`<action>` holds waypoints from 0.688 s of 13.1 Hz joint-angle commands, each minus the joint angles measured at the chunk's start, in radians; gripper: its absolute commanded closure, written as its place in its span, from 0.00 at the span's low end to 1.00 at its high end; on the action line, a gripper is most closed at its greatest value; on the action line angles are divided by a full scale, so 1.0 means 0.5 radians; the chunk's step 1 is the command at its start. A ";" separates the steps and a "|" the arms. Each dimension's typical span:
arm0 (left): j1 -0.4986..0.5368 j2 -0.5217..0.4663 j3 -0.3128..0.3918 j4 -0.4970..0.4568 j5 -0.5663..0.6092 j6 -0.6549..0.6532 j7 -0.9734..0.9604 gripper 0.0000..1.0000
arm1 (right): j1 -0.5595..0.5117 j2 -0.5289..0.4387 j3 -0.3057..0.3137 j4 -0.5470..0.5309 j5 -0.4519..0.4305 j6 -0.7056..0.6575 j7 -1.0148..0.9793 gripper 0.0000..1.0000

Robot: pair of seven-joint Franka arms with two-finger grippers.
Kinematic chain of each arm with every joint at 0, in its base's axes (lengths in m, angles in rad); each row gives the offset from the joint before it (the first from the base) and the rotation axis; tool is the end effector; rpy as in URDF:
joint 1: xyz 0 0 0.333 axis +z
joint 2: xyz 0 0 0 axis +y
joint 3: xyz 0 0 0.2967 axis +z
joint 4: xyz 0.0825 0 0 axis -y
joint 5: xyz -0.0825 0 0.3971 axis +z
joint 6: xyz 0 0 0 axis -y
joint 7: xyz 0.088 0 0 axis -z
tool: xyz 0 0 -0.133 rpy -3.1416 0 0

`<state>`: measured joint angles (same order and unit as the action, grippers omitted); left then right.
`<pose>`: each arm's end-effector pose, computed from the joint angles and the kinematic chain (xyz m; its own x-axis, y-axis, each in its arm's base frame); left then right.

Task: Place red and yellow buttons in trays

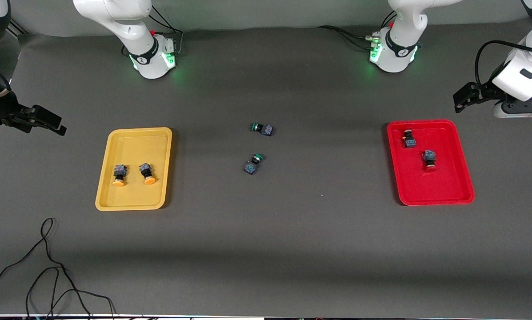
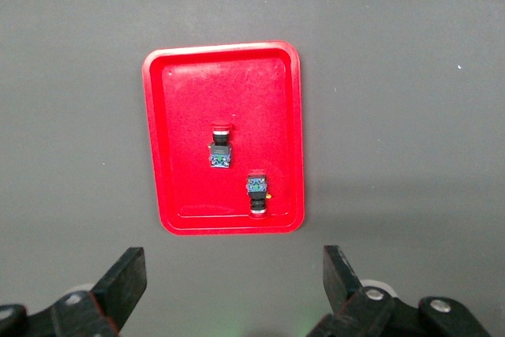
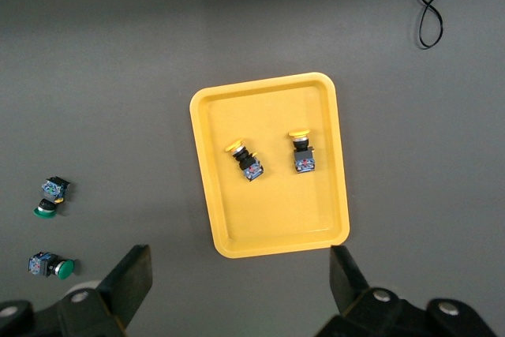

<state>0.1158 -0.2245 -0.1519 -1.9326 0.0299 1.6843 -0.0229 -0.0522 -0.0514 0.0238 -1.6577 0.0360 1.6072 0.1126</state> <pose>0.5040 -0.0194 0.5317 0.9996 -0.0120 -0.0250 -0.0136 -0.9979 -0.0638 0.5550 -0.0108 0.5690 0.9899 -0.1418 -0.0030 -0.1418 -0.9893 -0.0346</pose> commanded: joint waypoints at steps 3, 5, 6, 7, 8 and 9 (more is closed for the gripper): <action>-0.020 -0.027 0.012 -0.028 -0.005 0.018 -0.009 0.00 | 0.000 -0.020 -0.020 -0.001 -0.038 -0.011 -0.047 0.00; -0.020 -0.021 0.012 -0.028 -0.005 0.015 -0.009 0.00 | 0.000 -0.020 -0.020 -0.004 -0.038 -0.011 -0.072 0.00; -0.020 -0.020 0.012 -0.028 -0.005 0.015 -0.009 0.00 | 0.000 -0.020 -0.020 -0.001 -0.038 -0.011 -0.072 0.00; -0.020 -0.020 0.012 -0.025 -0.005 0.015 -0.009 0.00 | 0.000 -0.020 -0.020 -0.001 -0.038 -0.024 -0.075 0.00; -0.020 -0.020 0.012 -0.025 -0.005 0.015 -0.009 0.00 | 0.000 -0.020 -0.020 -0.001 -0.038 -0.033 -0.075 0.00; -0.020 -0.011 0.012 -0.016 -0.005 0.015 -0.009 0.00 | -0.003 -0.017 -0.020 -0.001 -0.038 -0.033 -0.078 0.00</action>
<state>0.1158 -0.2238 -0.1519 -1.9354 0.0299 1.6843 -0.0229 -0.0522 -0.0513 0.0151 -1.6584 0.0359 1.6056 0.0985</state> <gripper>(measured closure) 0.000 0.000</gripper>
